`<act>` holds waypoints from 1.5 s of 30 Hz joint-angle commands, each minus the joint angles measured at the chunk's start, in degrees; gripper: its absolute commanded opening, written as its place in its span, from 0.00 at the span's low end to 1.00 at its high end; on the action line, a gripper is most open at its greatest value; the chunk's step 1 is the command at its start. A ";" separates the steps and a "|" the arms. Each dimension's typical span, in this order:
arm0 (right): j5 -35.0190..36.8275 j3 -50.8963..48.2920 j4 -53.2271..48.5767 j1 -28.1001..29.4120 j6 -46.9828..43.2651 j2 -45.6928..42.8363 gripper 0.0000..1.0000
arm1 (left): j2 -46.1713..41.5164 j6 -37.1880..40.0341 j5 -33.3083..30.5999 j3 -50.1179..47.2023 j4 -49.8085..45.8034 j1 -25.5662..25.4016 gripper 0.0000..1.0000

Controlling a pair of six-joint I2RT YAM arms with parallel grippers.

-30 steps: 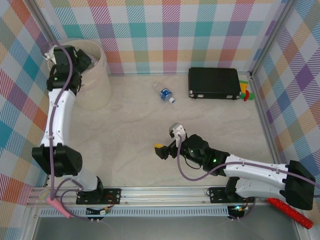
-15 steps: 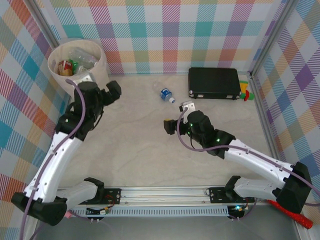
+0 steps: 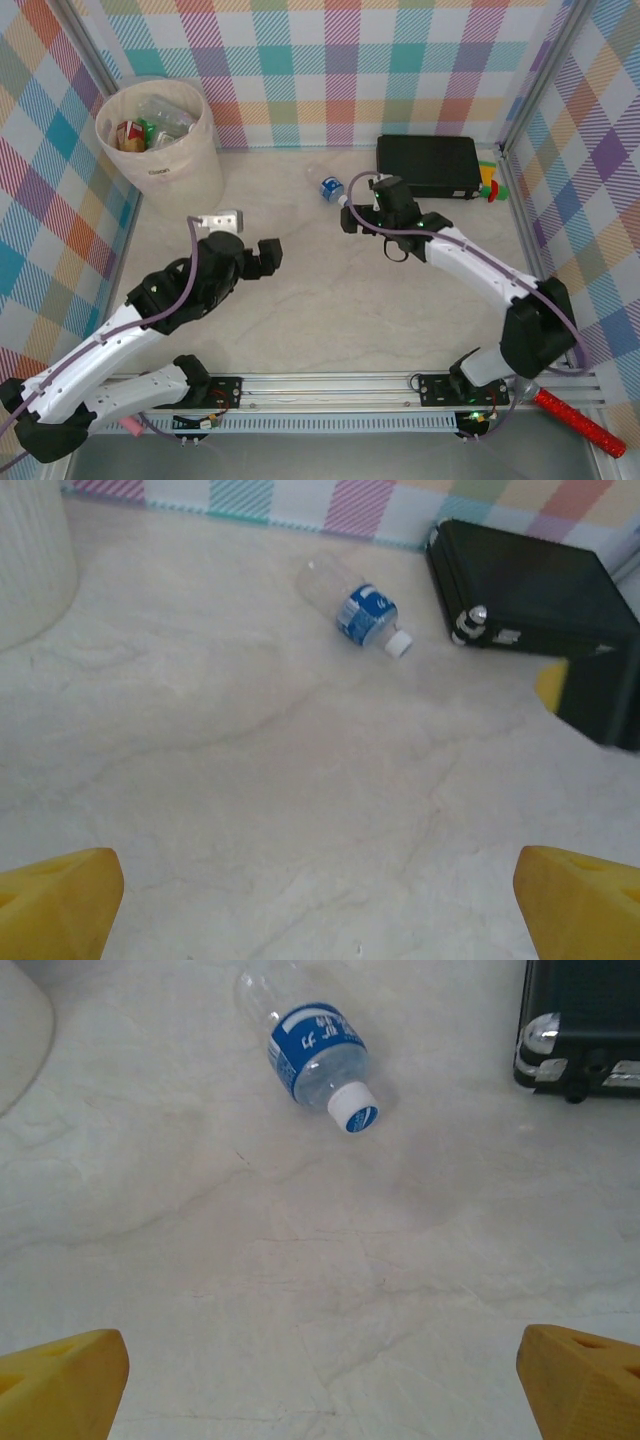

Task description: Put the plastic bottles in the bin

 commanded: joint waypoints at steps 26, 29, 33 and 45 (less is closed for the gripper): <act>-14.86 40.76 -3.61 -7.87 -8.92 44.27 0.99 | -8.71 -12.52 -9.34 -14.69 1.07 -6.43 0.99; -15.61 45.02 -5.60 -8.56 -9.73 47.38 1.00 | -8.13 -12.27 -9.98 -13.88 0.65 -6.42 1.00; -17.74 47.63 -6.98 -8.85 -10.81 49.57 0.97 | -7.56 -11.66 -10.90 -12.63 -0.37 -6.34 1.00; -24.97 43.84 -5.09 -8.25 -10.39 47.77 0.80 | -7.88 -13.15 -10.76 -13.46 -0.77 -6.42 1.00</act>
